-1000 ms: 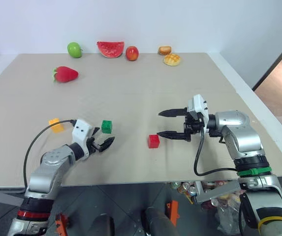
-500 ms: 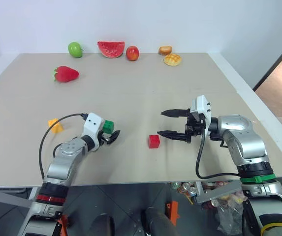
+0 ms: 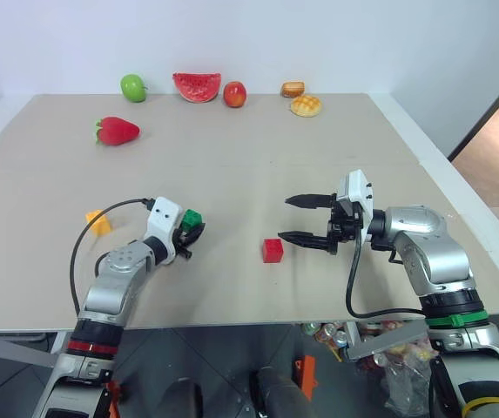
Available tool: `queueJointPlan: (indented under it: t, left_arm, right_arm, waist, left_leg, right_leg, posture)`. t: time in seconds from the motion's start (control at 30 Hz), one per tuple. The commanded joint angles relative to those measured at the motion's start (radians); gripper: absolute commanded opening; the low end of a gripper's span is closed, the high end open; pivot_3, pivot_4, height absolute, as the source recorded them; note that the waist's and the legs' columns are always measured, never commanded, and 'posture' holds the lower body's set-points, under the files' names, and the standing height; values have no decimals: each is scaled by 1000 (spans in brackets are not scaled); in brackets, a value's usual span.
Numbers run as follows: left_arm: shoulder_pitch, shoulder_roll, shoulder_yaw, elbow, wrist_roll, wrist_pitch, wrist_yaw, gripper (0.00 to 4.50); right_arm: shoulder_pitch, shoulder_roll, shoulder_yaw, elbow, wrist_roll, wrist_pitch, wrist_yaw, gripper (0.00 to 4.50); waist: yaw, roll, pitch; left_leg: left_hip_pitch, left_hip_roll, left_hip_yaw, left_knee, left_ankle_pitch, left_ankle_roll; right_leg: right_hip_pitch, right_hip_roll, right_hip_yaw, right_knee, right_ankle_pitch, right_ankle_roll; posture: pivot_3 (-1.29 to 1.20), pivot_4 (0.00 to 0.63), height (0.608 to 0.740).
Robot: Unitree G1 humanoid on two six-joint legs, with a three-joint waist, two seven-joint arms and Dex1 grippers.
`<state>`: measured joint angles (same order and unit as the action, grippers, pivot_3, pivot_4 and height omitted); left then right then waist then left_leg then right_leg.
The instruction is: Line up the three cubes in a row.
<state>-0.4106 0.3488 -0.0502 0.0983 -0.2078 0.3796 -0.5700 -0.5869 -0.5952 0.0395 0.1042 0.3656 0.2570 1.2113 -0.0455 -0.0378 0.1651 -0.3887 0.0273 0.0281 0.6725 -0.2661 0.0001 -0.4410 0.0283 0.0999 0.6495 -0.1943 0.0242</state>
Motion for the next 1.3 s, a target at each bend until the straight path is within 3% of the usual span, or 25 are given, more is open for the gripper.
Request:
queueJointPlan:
  t: [0.03, 0.27, 0.4, 0.7, 0.9, 1.3]
  left_arm:
    - [-23, 36, -24, -58, -31, -60, -129, 1339]
    - [-101, 158, -144, 83, -9, -279, -529, 1339]
    - [-182, 142, -165, 255, 3, -378, -635, 1339]
    - [-304, 41, -157, 519, 15, -502, -705, 1339]
    - [-302, 8, -163, 533, 21, -505, -733, 1339]
    - [-269, 39, -143, 552, 36, -532, -743, 1339]
  right_arm:
    - [-13, -10, -17, -20, 9, -9, -5, 4030]
    - [91, -86, -88, -157, 90, 87, -4, 4030]
    - [169, -142, -147, -233, 135, 138, -17, 4030]
    - [300, -235, -243, -307, 186, 180, -24, 4030]
    - [296, -223, -235, -308, 189, 176, -51, 4030]
    - [272, -216, -204, -274, 176, 154, -59, 4030]
  waist:
    - [0, 0, 0]
    - [4, 0, 0]
    - [4, 0, 0]
    - [0, 0, 0]
    - [0, 0, 0]
    - [0, 0, 0]
  left_leg:
    - [0, 0, 0, 0, 0, 0]
    - [0, 0, -1, 0, 0, 0]
    - [-1, -1, 0, 0, 0, 0]
    - [-1, -1, 0, 1, 0, 0]
    - [-1, -1, 0, 1, 0, 0]
    - [-1, -1, 0, 1, 0, 0]
  right_leg:
    - [0, 0, 0, 0, 0, 0]
    - [0, 0, -2, 0, -2, 1]
    - [0, -1, -1, -1, -4, 4]
    - [0, 1, 0, -1, -4, 5]
    - [0, 2, 1, 0, -4, 5]
    - [0, 2, 1, 0, -4, 6]
  posture:
    - [0, 150, 740]
    - [0, 150, 740]
    - [0, 150, 740]
    - [0, 150, 740]
    - [0, 150, 740]
    - [0, 150, 740]
